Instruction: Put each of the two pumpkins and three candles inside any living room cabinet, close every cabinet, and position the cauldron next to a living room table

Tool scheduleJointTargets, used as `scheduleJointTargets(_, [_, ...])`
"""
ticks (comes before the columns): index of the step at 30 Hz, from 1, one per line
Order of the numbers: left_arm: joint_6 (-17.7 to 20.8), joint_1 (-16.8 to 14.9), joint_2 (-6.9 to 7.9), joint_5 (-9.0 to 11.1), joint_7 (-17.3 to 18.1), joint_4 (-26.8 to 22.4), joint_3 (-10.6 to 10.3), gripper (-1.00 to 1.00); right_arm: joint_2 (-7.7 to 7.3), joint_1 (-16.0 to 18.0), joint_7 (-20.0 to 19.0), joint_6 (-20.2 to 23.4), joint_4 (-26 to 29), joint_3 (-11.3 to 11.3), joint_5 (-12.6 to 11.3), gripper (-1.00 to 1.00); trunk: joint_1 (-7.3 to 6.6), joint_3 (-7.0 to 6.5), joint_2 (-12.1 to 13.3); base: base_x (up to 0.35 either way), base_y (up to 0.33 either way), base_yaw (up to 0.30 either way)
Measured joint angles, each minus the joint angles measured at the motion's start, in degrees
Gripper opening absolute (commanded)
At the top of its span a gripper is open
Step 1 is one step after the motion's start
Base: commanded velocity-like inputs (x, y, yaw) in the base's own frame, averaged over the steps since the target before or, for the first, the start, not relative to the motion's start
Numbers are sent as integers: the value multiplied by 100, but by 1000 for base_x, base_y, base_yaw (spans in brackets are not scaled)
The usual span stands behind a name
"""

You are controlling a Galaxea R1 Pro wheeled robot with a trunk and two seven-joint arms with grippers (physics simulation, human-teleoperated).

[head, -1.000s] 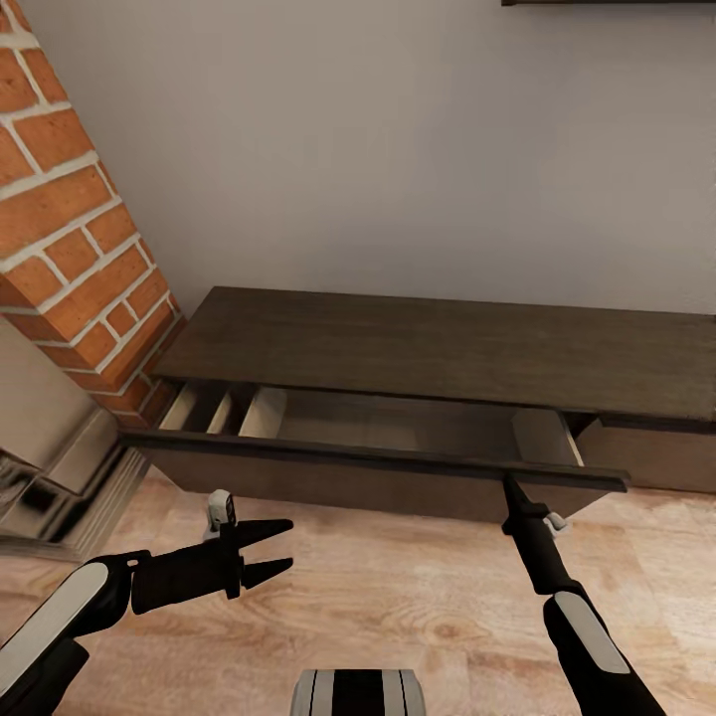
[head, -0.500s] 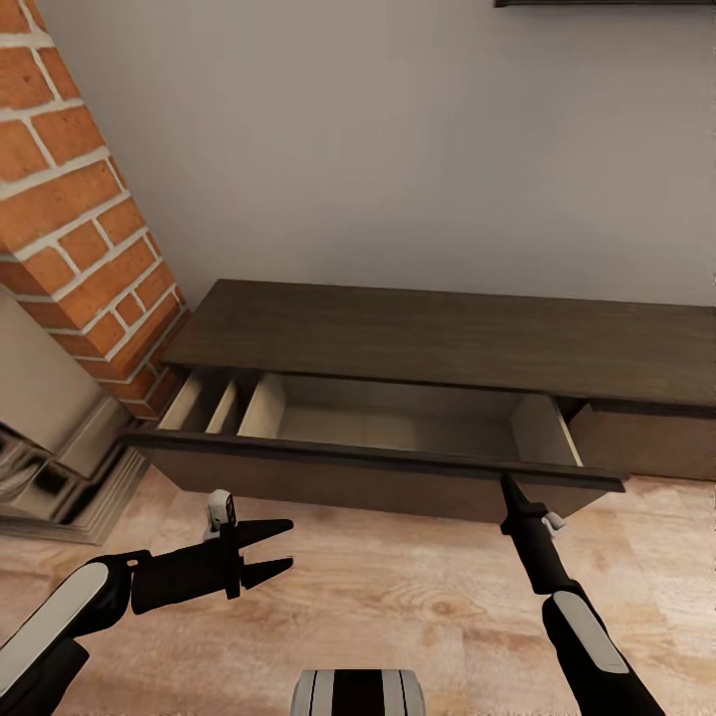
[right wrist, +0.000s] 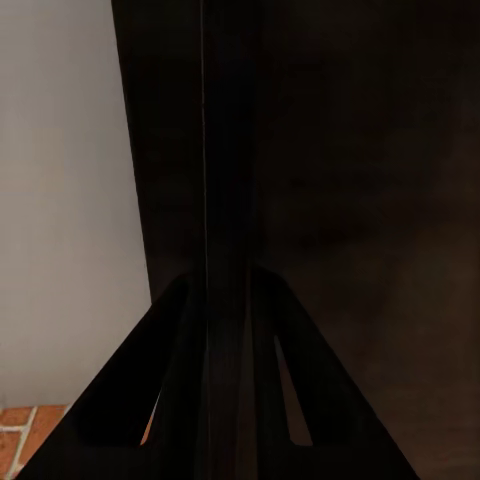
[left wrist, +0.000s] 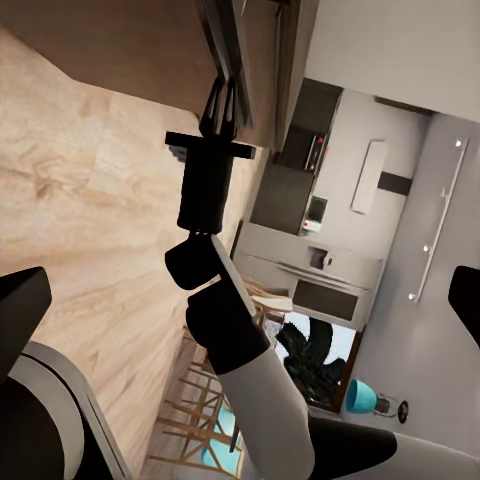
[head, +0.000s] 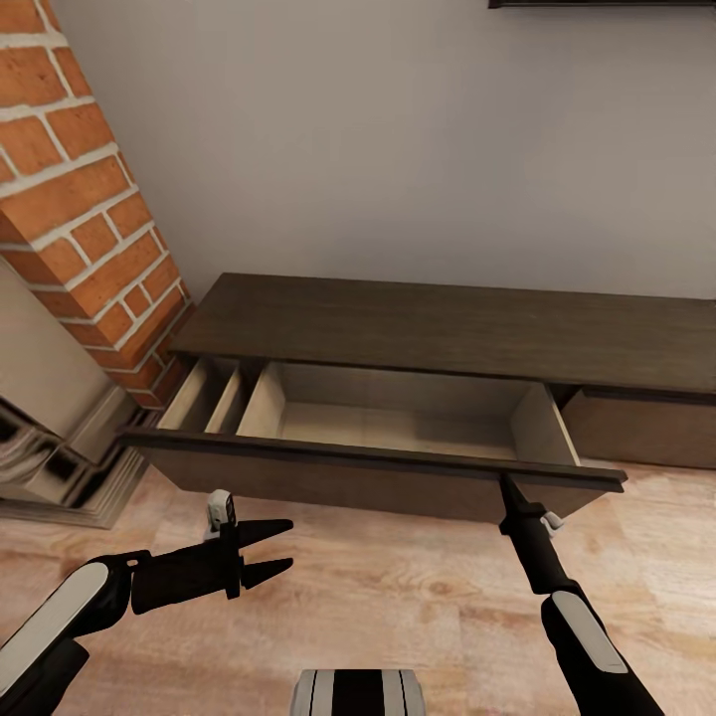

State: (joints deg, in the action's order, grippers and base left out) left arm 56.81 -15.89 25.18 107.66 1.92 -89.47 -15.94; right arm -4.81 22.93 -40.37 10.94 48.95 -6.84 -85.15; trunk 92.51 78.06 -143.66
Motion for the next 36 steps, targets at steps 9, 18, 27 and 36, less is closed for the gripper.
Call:
scheduleJointTargets(9, [0, 0, 0, 0, 0, 0, 1, 100, 7, -1, -5, 5, -2, 4, -2, -100, 0, 0, 0, -63, 0, 0])
scheduleJointTargets(18, [0, 0, 0, 0, 0, 0, 3, 100, 8, -1, -3, 4, 0, 12, -2, -100, 0, 0, 0, -58, 0, 0])
scheduleJointTargets(27, [0, 0, 0, 0, 0, 0, 2, 100, 9, 0, 1, 0, 4, 31, 0, -100, 1, 0, 0, -99, 0, 0])
scheduleJointTargets(36, [0, 0, 0, 0, 0, 0, 5, 100, 9, -1, -5, 5, 1, 35, -2, -100, -1, 0, 0, -21, 0, 0])
